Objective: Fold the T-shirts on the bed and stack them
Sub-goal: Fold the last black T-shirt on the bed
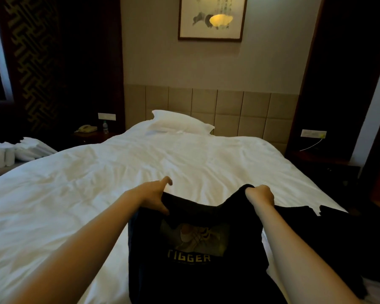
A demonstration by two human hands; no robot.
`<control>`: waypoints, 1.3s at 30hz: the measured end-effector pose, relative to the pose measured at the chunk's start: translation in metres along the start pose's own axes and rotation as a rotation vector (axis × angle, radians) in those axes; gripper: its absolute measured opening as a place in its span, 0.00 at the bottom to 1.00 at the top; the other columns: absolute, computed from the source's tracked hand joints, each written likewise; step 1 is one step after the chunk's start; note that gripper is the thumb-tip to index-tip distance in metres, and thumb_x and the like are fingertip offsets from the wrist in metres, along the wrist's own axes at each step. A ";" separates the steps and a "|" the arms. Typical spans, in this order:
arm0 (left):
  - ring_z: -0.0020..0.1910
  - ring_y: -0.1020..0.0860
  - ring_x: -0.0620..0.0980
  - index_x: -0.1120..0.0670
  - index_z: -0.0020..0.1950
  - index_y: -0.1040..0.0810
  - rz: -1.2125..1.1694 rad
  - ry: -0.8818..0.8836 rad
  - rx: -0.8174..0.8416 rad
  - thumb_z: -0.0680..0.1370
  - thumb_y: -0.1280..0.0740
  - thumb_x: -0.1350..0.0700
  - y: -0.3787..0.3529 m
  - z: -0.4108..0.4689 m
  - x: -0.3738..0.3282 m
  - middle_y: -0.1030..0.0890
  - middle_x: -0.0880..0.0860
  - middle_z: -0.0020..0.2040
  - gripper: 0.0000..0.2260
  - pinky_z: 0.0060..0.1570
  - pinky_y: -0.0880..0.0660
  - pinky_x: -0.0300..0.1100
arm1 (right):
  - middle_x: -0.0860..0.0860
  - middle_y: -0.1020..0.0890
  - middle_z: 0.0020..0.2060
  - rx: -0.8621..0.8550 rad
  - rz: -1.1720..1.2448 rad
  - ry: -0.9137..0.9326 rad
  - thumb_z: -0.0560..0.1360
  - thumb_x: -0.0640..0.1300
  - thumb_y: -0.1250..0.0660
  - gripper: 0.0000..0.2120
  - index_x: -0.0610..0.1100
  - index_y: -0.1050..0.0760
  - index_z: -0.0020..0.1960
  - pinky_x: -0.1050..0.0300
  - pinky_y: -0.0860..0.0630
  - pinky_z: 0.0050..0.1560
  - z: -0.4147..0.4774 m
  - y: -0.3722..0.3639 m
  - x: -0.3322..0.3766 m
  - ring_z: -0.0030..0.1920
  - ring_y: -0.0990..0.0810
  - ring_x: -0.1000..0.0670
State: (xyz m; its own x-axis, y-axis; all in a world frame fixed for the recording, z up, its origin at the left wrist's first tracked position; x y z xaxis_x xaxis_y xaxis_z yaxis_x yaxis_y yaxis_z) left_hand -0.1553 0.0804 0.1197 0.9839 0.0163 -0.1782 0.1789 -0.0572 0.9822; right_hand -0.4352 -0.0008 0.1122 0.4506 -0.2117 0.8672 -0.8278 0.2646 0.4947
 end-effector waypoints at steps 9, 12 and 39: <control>0.53 0.26 0.54 0.59 0.70 0.42 0.568 -0.222 0.021 0.75 0.36 0.48 -0.093 0.042 0.054 0.38 0.56 0.66 0.29 0.45 0.26 0.43 | 0.46 0.30 0.31 0.003 -0.194 -0.078 0.73 0.35 0.37 0.12 0.40 0.35 0.33 0.60 0.37 0.30 0.054 -0.068 -0.022 0.31 0.31 0.47; 0.55 0.27 0.55 0.59 0.69 0.42 0.640 -0.266 0.021 0.76 0.40 0.54 -0.112 0.050 0.067 0.40 0.60 0.70 0.23 0.46 0.27 0.44 | 0.47 0.31 0.30 -0.011 -0.252 -0.026 0.73 0.34 0.37 0.09 0.39 0.32 0.35 0.60 0.37 0.32 0.064 -0.093 -0.027 0.29 0.33 0.48; 0.54 0.25 0.59 0.56 0.59 0.28 -0.079 0.574 -0.341 0.79 0.46 0.62 -0.113 0.250 0.203 0.24 0.60 0.57 0.12 0.45 0.32 0.46 | 0.40 0.21 0.46 -0.151 -0.422 0.491 0.79 0.46 0.38 0.11 0.39 0.21 0.48 0.55 0.34 0.40 0.225 -0.247 -0.010 0.46 0.23 0.39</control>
State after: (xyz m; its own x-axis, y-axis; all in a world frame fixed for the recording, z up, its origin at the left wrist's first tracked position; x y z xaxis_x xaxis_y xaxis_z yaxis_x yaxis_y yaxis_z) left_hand 0.0259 -0.1589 -0.0421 0.7917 0.5415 -0.2829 0.1454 0.2827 0.9481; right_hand -0.3106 -0.2755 -0.0312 0.8556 0.1181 0.5040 -0.5068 0.3894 0.7691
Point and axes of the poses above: each hand's wrist, its own z-axis towards the middle knuckle, its own y-axis out of the back of the hand, x = y × z, the point moved 4 cm from there along z, towards the middle knuckle
